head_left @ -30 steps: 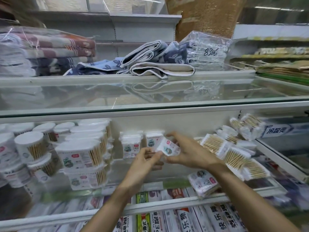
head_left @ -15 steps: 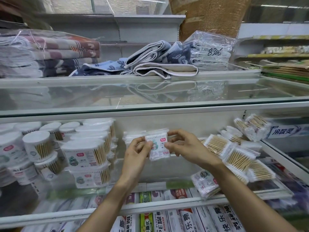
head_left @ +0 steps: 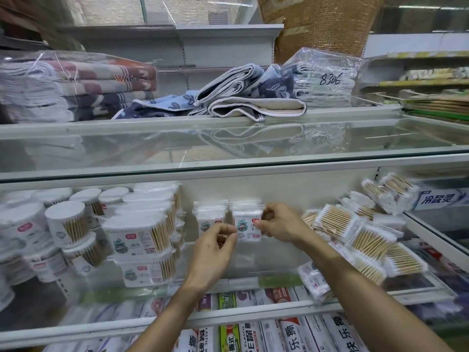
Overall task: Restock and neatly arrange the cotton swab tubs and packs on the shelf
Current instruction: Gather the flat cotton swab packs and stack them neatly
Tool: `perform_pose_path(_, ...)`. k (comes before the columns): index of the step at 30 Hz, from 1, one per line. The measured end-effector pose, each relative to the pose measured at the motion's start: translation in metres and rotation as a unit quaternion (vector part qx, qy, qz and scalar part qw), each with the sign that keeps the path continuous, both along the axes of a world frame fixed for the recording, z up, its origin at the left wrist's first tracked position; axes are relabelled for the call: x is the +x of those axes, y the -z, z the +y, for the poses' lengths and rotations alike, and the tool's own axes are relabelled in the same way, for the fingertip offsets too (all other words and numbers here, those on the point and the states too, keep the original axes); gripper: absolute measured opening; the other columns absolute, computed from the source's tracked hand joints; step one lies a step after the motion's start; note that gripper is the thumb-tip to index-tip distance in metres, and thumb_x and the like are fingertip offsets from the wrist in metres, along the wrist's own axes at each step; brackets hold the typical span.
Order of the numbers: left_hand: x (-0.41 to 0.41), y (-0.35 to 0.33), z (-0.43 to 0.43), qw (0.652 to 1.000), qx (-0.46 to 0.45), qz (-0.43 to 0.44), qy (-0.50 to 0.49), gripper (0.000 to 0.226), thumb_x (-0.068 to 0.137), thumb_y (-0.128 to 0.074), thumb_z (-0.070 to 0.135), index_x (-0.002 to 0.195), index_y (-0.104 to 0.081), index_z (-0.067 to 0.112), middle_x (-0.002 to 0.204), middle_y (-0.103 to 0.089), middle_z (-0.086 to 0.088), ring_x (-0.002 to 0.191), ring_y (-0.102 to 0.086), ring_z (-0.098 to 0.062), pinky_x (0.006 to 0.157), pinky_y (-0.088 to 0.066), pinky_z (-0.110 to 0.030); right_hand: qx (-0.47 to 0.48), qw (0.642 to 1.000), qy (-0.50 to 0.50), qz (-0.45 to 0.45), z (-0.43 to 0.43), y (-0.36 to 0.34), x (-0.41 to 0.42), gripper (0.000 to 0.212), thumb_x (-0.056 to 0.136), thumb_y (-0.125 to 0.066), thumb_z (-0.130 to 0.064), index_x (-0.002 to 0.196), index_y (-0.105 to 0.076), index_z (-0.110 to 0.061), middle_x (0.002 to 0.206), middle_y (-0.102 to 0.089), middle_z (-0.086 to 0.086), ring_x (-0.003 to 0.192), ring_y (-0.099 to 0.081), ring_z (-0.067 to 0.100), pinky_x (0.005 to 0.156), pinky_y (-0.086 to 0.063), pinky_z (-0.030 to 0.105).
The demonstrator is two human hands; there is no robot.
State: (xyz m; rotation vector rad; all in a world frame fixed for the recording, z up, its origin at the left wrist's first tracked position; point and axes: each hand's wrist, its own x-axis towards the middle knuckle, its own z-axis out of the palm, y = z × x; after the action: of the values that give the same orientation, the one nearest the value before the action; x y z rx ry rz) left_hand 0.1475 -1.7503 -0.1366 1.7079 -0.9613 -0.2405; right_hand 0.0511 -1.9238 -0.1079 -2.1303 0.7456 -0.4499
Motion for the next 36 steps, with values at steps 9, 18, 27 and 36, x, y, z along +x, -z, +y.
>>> perform_pose_path(9,0.006,0.003,-0.006,0.988,0.116,-0.085,0.051,0.038,0.099,-0.054,0.036,0.136,-0.053,0.028,0.115,-0.060,0.016,0.095,-0.061,0.002,0.086,-0.053,-0.021,-0.027,0.999,0.015,0.027,0.006,0.002,0.009,0.010,0.094,-0.067,-0.018,0.091,-0.058,-0.021,0.092,-0.070,-0.001,0.090,-0.069,0.019,0.076,-0.053,0.029)
perform_pose_path(18,0.009,0.009,-0.015,0.986,0.129,-0.094,0.058,0.041,0.098,-0.055,0.038,0.138,-0.050,0.031,0.114,-0.057,0.018,0.093,-0.059,0.006,0.077,-0.047,-0.013,-0.051,0.997,0.056,0.030,0.001,0.004,0.014,0.012,0.091,-0.071,-0.021,0.092,-0.059,-0.018,0.098,-0.074,0.003,0.095,-0.069,0.021,0.087,-0.057,0.040)
perform_pose_path(27,0.000,0.004,-0.015,0.981,0.128,-0.118,0.081,0.036,0.097,-0.055,0.040,0.132,-0.053,0.032,0.129,-0.056,0.016,0.098,-0.058,0.004,0.081,-0.049,-0.016,-0.076,0.994,0.078,0.018,-0.010,-0.007,0.001,0.032,0.091,-0.070,-0.028,0.116,-0.059,-0.011,0.108,-0.068,0.002,0.100,-0.065,0.020,0.088,-0.052,0.032)
perform_pose_path(36,-0.081,-0.009,-0.034,0.933,0.215,-0.131,0.258,0.085,0.074,-0.075,0.060,0.144,-0.032,0.037,0.139,-0.039,0.021,0.121,-0.043,-0.001,0.101,-0.040,-0.025,-0.070,0.976,0.162,-0.129,-0.043,-0.029,-0.040,0.021,0.090,-0.066,-0.023,0.110,-0.064,-0.016,0.078,-0.073,-0.003,0.087,-0.072,0.019,0.090,-0.056,0.046)
